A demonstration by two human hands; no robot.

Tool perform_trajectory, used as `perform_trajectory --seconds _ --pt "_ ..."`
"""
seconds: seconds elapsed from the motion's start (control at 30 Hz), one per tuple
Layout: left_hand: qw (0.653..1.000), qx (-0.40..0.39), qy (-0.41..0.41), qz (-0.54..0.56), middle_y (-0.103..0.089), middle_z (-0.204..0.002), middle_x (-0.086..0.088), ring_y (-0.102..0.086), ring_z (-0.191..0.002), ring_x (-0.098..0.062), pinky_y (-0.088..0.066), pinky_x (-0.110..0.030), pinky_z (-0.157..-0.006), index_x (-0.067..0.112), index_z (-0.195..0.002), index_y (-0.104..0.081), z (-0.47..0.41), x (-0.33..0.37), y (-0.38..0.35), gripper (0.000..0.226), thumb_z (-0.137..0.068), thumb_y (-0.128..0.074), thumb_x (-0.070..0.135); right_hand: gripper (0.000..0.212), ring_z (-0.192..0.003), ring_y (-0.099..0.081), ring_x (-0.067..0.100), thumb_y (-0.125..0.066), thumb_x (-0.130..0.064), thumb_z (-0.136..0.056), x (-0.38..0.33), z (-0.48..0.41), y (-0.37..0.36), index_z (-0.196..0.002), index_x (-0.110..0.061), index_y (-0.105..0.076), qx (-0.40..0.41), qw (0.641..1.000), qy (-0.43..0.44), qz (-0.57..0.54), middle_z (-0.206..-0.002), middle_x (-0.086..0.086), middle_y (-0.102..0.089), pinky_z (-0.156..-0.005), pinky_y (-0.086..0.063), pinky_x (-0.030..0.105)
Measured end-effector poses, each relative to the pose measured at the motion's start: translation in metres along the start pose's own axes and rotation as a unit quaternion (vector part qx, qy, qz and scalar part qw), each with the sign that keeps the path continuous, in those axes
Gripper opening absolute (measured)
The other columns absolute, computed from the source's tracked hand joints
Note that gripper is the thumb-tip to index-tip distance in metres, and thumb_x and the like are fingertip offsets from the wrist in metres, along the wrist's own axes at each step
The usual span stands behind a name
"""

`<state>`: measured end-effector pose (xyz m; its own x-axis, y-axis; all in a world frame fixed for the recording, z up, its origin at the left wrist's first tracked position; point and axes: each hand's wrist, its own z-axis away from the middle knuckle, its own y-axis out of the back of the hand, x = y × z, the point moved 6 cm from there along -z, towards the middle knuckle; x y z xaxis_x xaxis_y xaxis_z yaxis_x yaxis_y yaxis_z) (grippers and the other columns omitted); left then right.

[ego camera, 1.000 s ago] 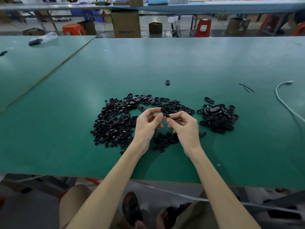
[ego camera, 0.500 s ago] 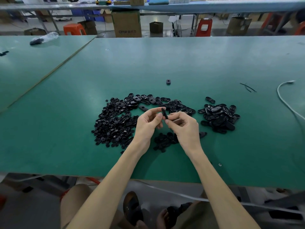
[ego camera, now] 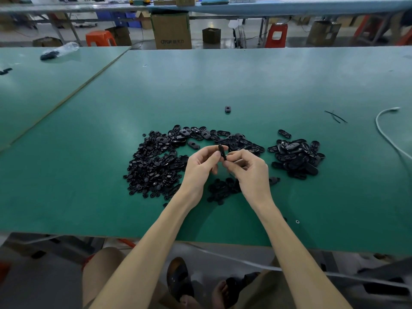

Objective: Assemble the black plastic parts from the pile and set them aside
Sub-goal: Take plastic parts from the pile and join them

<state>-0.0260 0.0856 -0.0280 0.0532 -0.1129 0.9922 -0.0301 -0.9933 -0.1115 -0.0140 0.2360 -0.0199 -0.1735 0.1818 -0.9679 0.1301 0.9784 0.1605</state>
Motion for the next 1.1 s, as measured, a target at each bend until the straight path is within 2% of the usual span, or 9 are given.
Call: perform_trajectory --seconds 0.13,0.23,0.4,0.57,0.73,0.8,0.9,0.97,1.1 --pt "1.000 0.005 -0.003 -0.004 -0.068 -0.085 0.001 -0.047 -0.065 -0.009 -0.047 -0.019 -0.075 0.009 -0.120 -0.073 0.0001 0.0001 0.0001 0.021 -0.104 -0.059 0.013 0.015 -0.074 -0.065 0.012 -0.078 -0.003 -0.091 0.0005 -0.0004 0.0004 -0.083 -0.014 -0.072 0.003 1.000 0.001 -0.011 -0.087 -0.013 -0.075 -0.073 -0.056 0.027" --pt "1.000 0.007 -0.009 -0.005 -0.068 -0.083 0.002 -0.049 -0.066 -0.009 -0.047 -0.020 -0.075 0.007 -0.120 -0.072 -0.0006 -0.0007 -0.0002 0.021 -0.104 -0.060 0.013 0.013 -0.073 -0.065 0.011 -0.079 -0.003 -0.090 0.0011 -0.0007 0.0008 -0.083 -0.012 -0.073 0.005 1.000 0.003 -0.013 -0.088 -0.011 -0.075 -0.072 -0.056 0.026" --pt "0.999 0.015 -0.024 -0.036 -0.062 -0.068 0.020 -0.047 -0.065 -0.004 -0.044 -0.011 -0.068 0.009 -0.116 -0.073 -0.0018 -0.0021 0.0012 0.019 -0.103 -0.062 0.018 0.014 -0.078 -0.069 0.023 -0.080 -0.004 -0.089 0.0021 -0.0016 0.0004 -0.082 -0.015 -0.074 0.002 1.000 -0.004 -0.017 -0.088 -0.005 -0.076 -0.077 -0.060 0.037" --pt "1.000 0.010 -0.011 -0.015 -0.059 -0.072 0.010 -0.046 -0.072 -0.010 -0.045 -0.019 -0.069 0.011 -0.112 -0.073 -0.0005 -0.0028 0.0010 0.021 -0.102 -0.065 0.027 0.011 -0.078 -0.069 0.029 -0.082 -0.009 -0.088 0.0012 -0.0014 0.0005 -0.083 -0.017 -0.075 -0.001 1.000 -0.001 -0.027 -0.081 0.000 -0.076 -0.078 -0.060 0.046" --pt "1.000 -0.009 -0.015 0.000 -0.060 -0.071 0.007 -0.046 -0.070 -0.011 -0.041 -0.022 -0.070 0.014 -0.097 -0.074 0.0011 0.0004 -0.0009 0.022 -0.100 -0.066 0.034 0.009 -0.079 -0.069 0.034 -0.083 -0.018 -0.089 0.0005 -0.0005 -0.0033 -0.084 -0.018 -0.075 -0.026 0.999 0.009 -0.029 -0.081 0.002 -0.077 -0.082 -0.059 0.054" --pt "1.000 -0.009 -0.012 0.016 -0.060 -0.073 0.003 -0.046 -0.071 -0.012 -0.039 -0.027 -0.071 0.017 -0.094 -0.075 0.0015 0.0009 -0.0008 0.020 -0.097 -0.068 0.036 0.009 -0.081 -0.070 0.031 -0.084 -0.022 -0.088 0.0020 -0.0009 -0.0036 -0.086 -0.019 -0.075 -0.027 0.999 0.007 -0.024 -0.083 0.001 -0.078 -0.082 -0.060 0.052" --pt "0.999 0.002 -0.008 0.033 -0.066 -0.079 0.000 -0.051 -0.074 -0.015 -0.041 -0.032 -0.074 0.022 -0.093 -0.074 0.0012 0.0003 0.0002 0.013 -0.099 -0.069 0.032 0.015 -0.083 -0.073 0.029 -0.085 -0.029 -0.087 0.0042 -0.0012 -0.0015 -0.093 -0.023 -0.073 -0.011 0.999 -0.002 -0.051 -0.089 0.000 -0.078 -0.073 -0.058 0.042" --pt "0.999 0.003 -0.013 0.034 -0.071 -0.081 -0.002 -0.058 -0.073 -0.016 -0.045 -0.031 -0.072 0.017 -0.098 -0.072 0.0012 0.0005 -0.0001 0.013 -0.100 -0.068 0.029 0.019 -0.080 -0.073 0.026 -0.083 -0.032 -0.090 0.0050 -0.0012 0.0013 -0.101 -0.022 -0.071 0.015 0.997 -0.006 -0.076 -0.093 0.000 -0.077 -0.068 -0.055 0.036" --pt "0.999 -0.004 -0.030 -0.015 -0.071 -0.082 -0.010 -0.059 -0.063 -0.012 -0.050 -0.025 -0.065 0.014 -0.099 -0.073 0.0021 0.0018 -0.0034 0.013 -0.100 -0.067 0.025 0.008 -0.071 -0.069 0.012 -0.069 -0.026 -0.101 0.0037 -0.0012 0.0040 -0.109 -0.026 -0.071 0.035 0.996 0.011 -0.085 -0.093 -0.004 -0.075 -0.059 -0.053 0.029"
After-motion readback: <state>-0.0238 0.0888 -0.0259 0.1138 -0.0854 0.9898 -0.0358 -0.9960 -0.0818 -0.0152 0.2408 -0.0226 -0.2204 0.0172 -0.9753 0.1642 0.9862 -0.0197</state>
